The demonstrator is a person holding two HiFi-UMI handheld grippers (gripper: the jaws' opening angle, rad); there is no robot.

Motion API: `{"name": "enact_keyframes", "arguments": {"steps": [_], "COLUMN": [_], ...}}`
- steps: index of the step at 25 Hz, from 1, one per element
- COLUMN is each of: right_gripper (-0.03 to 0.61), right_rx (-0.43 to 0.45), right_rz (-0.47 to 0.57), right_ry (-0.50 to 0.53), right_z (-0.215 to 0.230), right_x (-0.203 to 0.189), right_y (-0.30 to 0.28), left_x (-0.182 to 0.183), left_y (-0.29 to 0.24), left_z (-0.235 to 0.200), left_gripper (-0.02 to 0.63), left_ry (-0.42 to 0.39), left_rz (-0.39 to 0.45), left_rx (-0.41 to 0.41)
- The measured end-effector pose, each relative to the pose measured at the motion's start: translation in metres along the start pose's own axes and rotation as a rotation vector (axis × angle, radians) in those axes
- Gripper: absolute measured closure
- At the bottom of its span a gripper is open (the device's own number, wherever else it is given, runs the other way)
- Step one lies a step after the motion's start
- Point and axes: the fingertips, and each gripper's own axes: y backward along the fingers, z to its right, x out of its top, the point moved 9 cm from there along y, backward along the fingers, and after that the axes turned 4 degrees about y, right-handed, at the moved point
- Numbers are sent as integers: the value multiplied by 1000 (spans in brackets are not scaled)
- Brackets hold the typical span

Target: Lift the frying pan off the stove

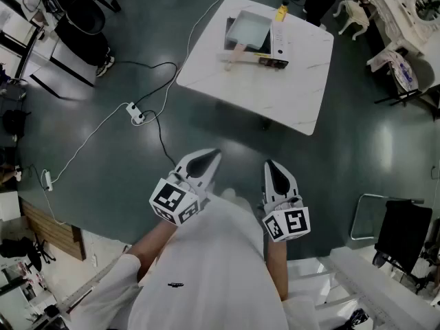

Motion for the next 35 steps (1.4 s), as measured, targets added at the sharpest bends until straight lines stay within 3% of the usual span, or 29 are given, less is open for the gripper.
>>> {"name": "enact_keyframes", "arguments": {"steps": [4,11,23,35], "right_gripper": [580,580,578,578], "right_rx": [15,98,57,30], "right_rz": [34,14,-7,-49], "right_ry": [39,59,83,153], "right_z": [-1,-27,-25,-2], "right_x": [4,-6,0,15], "right_y": [1,4,13,-90], "left_x": [3,-4,-7,38], "left_y": [4,19,26,-39], "left_z": [20,31,28,-49], "left_gripper": [609,609,609,609], "left_ry": [-51,-41,4,19], "left_rz": [38,58,71,81], "left_rx": [-1,35,37,-11]}}
